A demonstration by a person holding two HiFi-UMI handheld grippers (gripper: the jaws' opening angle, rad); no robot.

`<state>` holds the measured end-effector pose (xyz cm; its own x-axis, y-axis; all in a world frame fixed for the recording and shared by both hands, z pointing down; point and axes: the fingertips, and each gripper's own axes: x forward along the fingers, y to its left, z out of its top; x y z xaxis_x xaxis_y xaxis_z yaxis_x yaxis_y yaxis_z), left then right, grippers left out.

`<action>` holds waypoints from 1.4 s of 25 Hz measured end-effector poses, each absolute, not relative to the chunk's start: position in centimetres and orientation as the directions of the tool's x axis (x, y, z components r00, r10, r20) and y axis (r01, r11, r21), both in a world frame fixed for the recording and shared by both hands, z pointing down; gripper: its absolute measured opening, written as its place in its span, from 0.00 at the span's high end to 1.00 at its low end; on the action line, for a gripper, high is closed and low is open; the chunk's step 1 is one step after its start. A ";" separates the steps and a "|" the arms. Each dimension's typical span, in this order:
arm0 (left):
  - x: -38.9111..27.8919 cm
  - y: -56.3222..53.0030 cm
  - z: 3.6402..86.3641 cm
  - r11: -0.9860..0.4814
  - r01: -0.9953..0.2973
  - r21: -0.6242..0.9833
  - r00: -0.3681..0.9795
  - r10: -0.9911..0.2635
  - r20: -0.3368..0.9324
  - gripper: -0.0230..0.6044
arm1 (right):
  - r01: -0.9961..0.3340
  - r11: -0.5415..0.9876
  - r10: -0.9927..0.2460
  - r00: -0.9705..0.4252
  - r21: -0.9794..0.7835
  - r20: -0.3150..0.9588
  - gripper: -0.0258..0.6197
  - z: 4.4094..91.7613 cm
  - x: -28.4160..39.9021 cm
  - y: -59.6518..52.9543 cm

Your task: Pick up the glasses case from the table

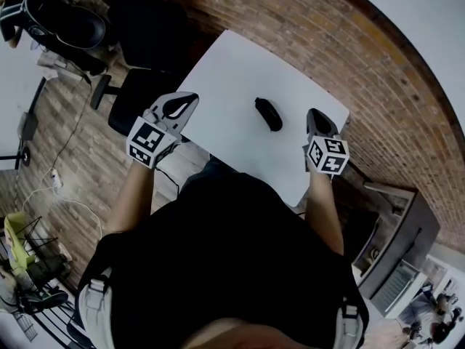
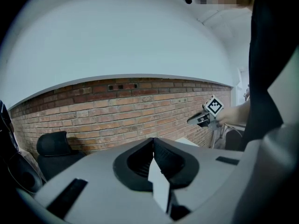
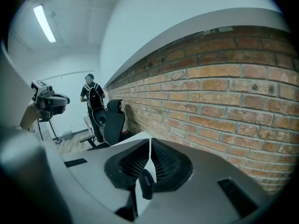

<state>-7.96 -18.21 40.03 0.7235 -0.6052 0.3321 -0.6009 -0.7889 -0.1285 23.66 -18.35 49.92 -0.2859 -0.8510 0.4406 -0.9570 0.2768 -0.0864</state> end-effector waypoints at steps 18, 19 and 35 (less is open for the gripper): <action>-9.0 -22.8 42.1 -0.803 -0.587 -0.104 0.729 -0.580 0.363 0.95 | -0.954 0.286 -0.797 -0.289 -0.090 0.531 0.92 54.7 21.6 -21.9; -9.2 -23.1 42.3 -0.803 -0.587 -0.102 0.729 -0.580 0.364 0.95 | -0.954 0.286 -0.793 -0.289 -0.091 0.537 0.92 55.1 21.5 -22.1; -10.5 -26.1 44.1 -0.809 -0.584 -0.068 0.732 -0.561 0.387 0.95 | -0.943 0.311 -0.705 -0.312 -0.118 0.637 0.92 61.3 19.5 -24.4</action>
<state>-10.54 -26.15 44.12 0.7317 -0.5610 0.3871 -0.5841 -0.8088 -0.0681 19.54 -24.35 61.27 -0.3122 -0.7049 0.6369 -0.9430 0.3115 -0.1175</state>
